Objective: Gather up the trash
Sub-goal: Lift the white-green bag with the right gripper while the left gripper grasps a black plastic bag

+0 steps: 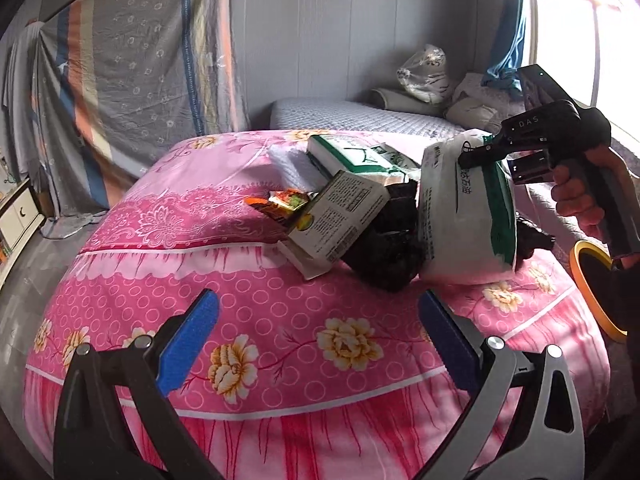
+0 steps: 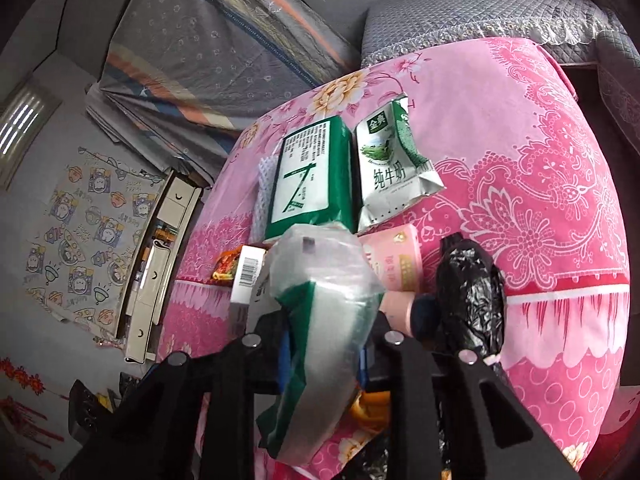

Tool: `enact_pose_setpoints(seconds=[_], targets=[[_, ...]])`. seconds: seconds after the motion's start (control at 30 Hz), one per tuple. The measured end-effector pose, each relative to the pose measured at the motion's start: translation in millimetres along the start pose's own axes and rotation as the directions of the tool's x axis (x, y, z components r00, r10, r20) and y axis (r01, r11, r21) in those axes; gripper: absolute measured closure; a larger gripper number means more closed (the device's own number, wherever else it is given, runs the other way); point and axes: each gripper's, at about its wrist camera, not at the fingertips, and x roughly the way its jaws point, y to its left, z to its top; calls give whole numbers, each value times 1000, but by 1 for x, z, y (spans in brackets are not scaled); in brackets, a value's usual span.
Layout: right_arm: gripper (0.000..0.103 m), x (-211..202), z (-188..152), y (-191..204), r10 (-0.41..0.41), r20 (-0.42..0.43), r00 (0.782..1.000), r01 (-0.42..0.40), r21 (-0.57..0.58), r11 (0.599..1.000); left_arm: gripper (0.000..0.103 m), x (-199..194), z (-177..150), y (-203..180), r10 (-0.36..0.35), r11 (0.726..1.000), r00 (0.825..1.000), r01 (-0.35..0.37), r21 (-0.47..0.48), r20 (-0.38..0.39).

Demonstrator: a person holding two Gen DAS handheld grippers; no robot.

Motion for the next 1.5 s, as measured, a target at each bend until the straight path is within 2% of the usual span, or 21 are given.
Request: enact_pose_setpoints(seconds=[0.1,0.17,0.27,0.4,0.5,0.57,0.7,0.77,0.93,1.17,1.23,1.27,1.3,1.37,1.43,1.47,1.5], targets=[[81,-24,-9,10,49,32,998,-48,-30,998,7,-2,2,-11,-56,998,998,55,30,13],[81,-45,-13,16,52,74,996,-49,-40,998,8,0,4,-21,-91,994,996,91,54,8],[81,-83,-18,17,-13,160,987,21,-47,999,7,1,7,-39,-139,987,990,137,90,13],[81,-137,-33,-2,-78,259,963,85,-15,996,7,4,15,-74,-205,967,979,201,160,7],[81,-172,-49,-20,-128,302,945,125,29,992,7,13,23,-104,-243,950,970,239,203,-5],[81,-193,-63,-35,-137,319,938,123,63,990,7,21,30,-123,-291,931,956,290,222,-27],[81,-218,-93,-55,-170,342,924,146,95,985,7,43,39,-157,-333,910,939,343,234,-81],[81,-226,-109,-64,-170,344,924,141,108,984,7,55,42,-172,-339,906,935,354,234,-104],[81,-237,-139,-75,-159,347,924,125,118,985,8,87,45,-191,-293,915,940,328,235,-172],[81,-245,-158,-79,-144,365,920,108,118,987,9,113,48,-210,-222,921,950,279,272,-221],[81,-246,-161,-80,-136,369,919,98,121,988,18,121,49,-211,-213,922,947,275,271,-239],[81,-248,-162,-81,-134,372,918,95,120,988,29,126,49,-211,-206,924,945,274,267,-256],[81,-249,-163,-81,-134,376,917,96,120,988,33,130,50,-210,-206,926,940,277,257,-271],[81,-251,-166,-81,-137,381,914,97,120,988,36,134,52,-210,-198,928,944,267,261,-263],[81,-252,-167,-83,-135,382,914,93,126,988,52,137,53,-213,-187,926,946,260,273,-265],[81,-252,-168,-84,-135,380,915,92,129,987,75,139,53,-214,-181,927,944,257,275,-276],[81,-252,-169,-85,-136,379,915,92,133,987,87,142,53,-213,-181,926,939,263,271,-292]])
